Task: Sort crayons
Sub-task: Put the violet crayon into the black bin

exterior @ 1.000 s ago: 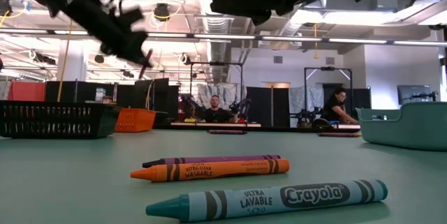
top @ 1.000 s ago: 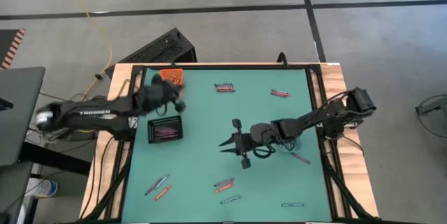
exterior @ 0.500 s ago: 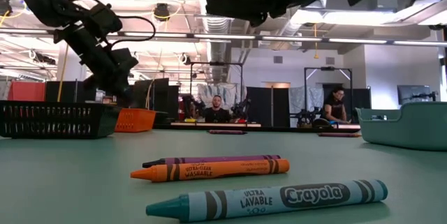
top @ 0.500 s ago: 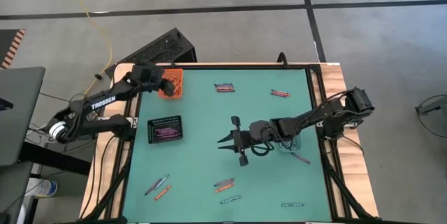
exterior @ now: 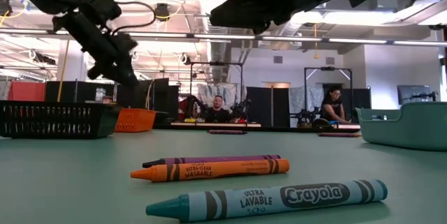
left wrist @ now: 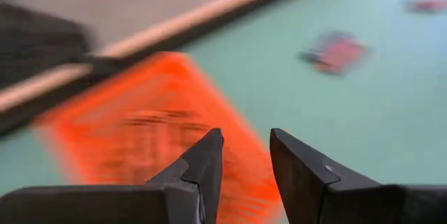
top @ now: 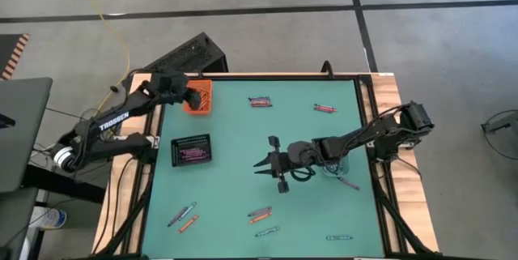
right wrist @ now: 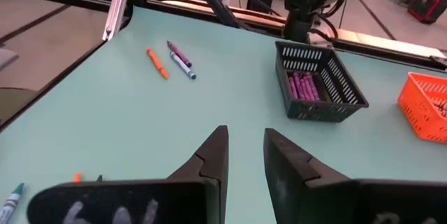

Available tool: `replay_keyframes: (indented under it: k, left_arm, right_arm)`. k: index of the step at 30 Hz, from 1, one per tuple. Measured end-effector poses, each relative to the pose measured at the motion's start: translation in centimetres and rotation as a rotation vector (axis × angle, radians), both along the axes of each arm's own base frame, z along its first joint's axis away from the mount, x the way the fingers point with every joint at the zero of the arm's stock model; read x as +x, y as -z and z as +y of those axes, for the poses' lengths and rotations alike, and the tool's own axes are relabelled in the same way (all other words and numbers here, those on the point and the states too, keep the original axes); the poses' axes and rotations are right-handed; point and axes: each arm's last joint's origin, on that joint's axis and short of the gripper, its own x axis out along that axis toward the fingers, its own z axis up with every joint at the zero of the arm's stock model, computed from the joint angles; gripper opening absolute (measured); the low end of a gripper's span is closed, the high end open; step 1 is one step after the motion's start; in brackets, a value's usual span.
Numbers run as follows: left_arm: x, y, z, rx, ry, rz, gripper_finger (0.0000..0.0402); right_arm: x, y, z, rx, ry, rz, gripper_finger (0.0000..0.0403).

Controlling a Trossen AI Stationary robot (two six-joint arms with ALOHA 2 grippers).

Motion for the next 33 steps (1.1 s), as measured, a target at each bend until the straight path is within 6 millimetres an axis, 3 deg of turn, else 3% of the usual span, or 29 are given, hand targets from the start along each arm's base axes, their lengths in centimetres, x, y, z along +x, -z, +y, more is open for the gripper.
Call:
replay_keyframes:
  k: [8,14,27,33]
  left_arm:
    - [2.5,-1.9,-6.5,-0.141,0.522,-0.234,0.0109]
    - [2.8,-3.8,-12.7,-0.172,0.728,-0.310,0.0110]
    - [4.2,-1.3,-24.3,-0.294,0.977,-0.033,0.0110]
    - [5.0,-1.2,-29.2,-0.203,1.114,0.110,0.0110]
  right_arm:
    - [0.0,0.1,0.0,0.023,0.008,0.011,0.0086]
    - [0.0,0.1,0.0,0.036,0.014,0.016,0.0086]
    - [0.0,0.2,-0.1,0.069,0.030,0.027,0.0086]
    - [-0.5,1.0,1.1,0.053,-0.012,0.099,0.0086]
